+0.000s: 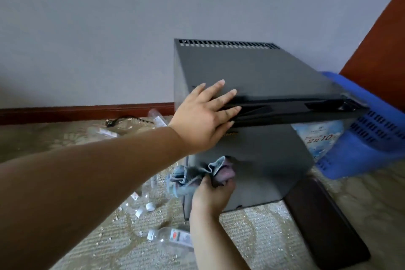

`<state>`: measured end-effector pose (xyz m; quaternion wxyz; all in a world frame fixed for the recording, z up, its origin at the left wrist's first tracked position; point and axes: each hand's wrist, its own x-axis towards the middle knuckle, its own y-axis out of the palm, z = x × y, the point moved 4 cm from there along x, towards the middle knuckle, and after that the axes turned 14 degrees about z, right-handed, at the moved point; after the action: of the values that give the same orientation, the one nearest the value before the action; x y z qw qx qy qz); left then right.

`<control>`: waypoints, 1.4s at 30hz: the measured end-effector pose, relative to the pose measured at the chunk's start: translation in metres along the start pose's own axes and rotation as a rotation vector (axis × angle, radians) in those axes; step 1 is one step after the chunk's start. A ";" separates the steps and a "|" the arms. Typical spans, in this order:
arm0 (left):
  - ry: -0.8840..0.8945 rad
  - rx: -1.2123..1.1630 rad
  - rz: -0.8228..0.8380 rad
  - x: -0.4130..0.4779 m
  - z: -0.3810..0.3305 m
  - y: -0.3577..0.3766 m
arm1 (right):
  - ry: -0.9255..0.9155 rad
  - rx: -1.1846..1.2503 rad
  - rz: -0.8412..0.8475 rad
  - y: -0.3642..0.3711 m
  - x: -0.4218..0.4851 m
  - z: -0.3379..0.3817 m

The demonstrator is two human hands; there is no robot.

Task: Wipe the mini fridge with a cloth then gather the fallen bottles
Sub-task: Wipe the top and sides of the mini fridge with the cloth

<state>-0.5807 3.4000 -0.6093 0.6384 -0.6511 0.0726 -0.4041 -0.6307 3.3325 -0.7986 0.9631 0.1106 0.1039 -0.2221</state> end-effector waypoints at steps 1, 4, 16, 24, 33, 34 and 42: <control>-0.085 -0.053 -0.054 -0.009 -0.001 -0.003 | -0.060 -0.016 0.040 -0.004 -0.011 0.022; -0.373 -0.598 -0.144 -0.071 -0.027 -0.017 | -0.176 -0.153 0.138 -0.016 -0.040 0.058; -1.114 -2.030 -0.103 -0.198 -0.053 0.009 | -0.038 -0.461 0.750 0.024 -0.119 0.068; -1.233 -2.010 -0.428 -0.172 -0.009 0.012 | -0.944 -1.012 0.311 0.038 -0.051 0.222; -1.146 -1.798 -0.619 -0.049 0.035 0.028 | -0.595 -1.567 0.473 0.098 0.039 0.211; -1.130 -1.788 -0.611 -0.041 0.038 0.032 | -0.566 -1.590 0.472 0.099 0.043 0.211; -1.148 -1.687 -0.616 -0.038 0.048 0.083 | -0.547 -1.621 0.492 0.104 0.044 0.210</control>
<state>-0.5413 3.4461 -0.6931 -0.2102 -0.9660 -0.1505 0.0000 -0.5132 3.3518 -0.5916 0.7568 -0.6428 -0.0314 0.1141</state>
